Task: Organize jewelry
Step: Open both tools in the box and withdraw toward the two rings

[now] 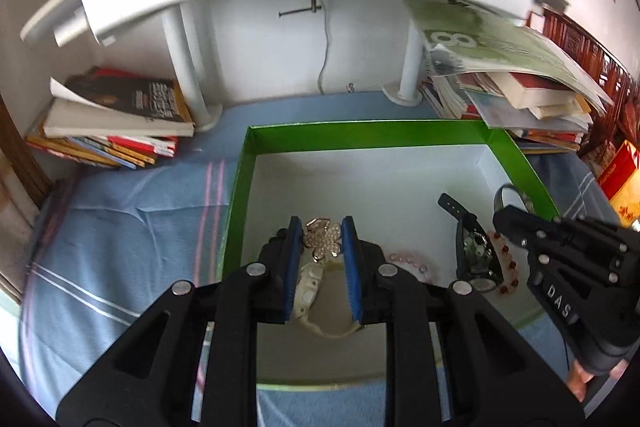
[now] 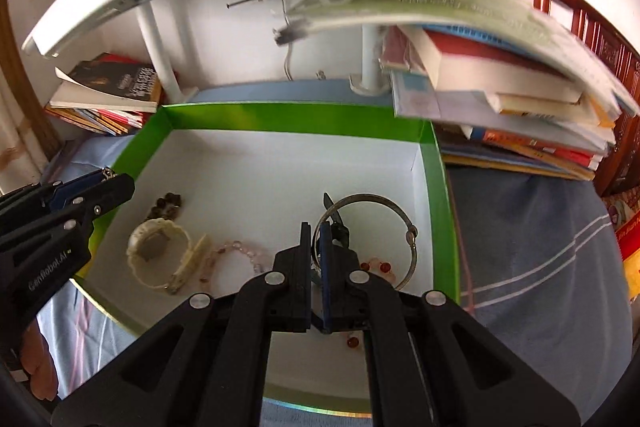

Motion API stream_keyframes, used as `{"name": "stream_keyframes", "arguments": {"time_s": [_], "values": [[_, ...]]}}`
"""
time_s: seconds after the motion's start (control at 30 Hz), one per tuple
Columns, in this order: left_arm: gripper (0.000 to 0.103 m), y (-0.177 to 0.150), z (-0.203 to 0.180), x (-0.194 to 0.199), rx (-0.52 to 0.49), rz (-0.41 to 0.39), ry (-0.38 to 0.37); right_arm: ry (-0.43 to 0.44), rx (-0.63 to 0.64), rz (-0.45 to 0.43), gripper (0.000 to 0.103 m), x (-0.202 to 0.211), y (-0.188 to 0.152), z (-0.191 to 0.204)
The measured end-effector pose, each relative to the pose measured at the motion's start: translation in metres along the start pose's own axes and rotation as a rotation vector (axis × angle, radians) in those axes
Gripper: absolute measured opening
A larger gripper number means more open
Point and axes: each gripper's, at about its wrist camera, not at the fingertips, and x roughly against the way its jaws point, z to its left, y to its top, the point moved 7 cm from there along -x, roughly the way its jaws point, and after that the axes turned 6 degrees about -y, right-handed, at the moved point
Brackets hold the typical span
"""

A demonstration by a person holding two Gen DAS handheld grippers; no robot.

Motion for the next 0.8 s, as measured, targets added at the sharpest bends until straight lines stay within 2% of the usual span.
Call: {"name": "stream_keyframes", "arguments": {"time_s": [0.07, 0.1, 0.13, 0.17, 0.2, 0.23, 0.3, 0.4, 0.5, 0.53, 0.6, 0.8], "values": [[0.021, 0.000, 0.001, -0.008, 0.011, 0.015, -0.024, -0.002, 0.008, 0.008, 0.005, -0.004, -0.002, 0.002], [0.024, 0.000, 0.000, -0.012, 0.011, 0.021, -0.026, -0.006, 0.011, 0.006, 0.006, -0.004, -0.001, 0.001], [0.030, 0.000, 0.001, -0.013, 0.012, 0.020, -0.023, -0.009, 0.010, -0.002, 0.010, -0.002, 0.000, 0.001], [0.047, 0.000, 0.002, -0.014, 0.017, 0.017, -0.014, -0.009, 0.010, -0.009, 0.014, 0.001, 0.001, 0.001], [0.055, 0.000, 0.003, -0.012, 0.020, 0.009, -0.004, -0.009, 0.009, -0.020, 0.022, 0.007, 0.002, 0.001], [0.055, 0.000, 0.004, -0.010, 0.020, -0.001, 0.005, -0.012, 0.007, -0.031, 0.030, 0.013, 0.002, 0.000], [0.055, 0.000, 0.007, -0.002, 0.017, -0.007, 0.014, -0.017, 0.005, -0.060, 0.035, 0.033, 0.001, -0.002], [0.062, -0.003, 0.013, 0.015, 0.030, -0.002, 0.045, 0.014, 0.006, -0.081, 0.035, 0.065, -0.012, -0.005], [0.066, -0.022, 0.016, 0.035, 0.016, 0.048, 0.143, 0.042, 0.018, -0.067, 0.035, 0.090, -0.041, -0.008], [0.066, -0.035, 0.013, 0.044, 0.007, 0.063, 0.147, 0.051, 0.026, -0.053, 0.035, 0.093, -0.050, -0.007], [0.072, -0.053, 0.004, 0.055, -0.012, 0.074, 0.115, 0.066, 0.050, -0.007, 0.035, 0.094, -0.077, -0.005], [0.072, -0.126, -0.027, 0.056, -0.071, 0.178, 0.023, 0.054, 0.105, 0.122, 0.035, 0.063, -0.126, 0.011]]}}
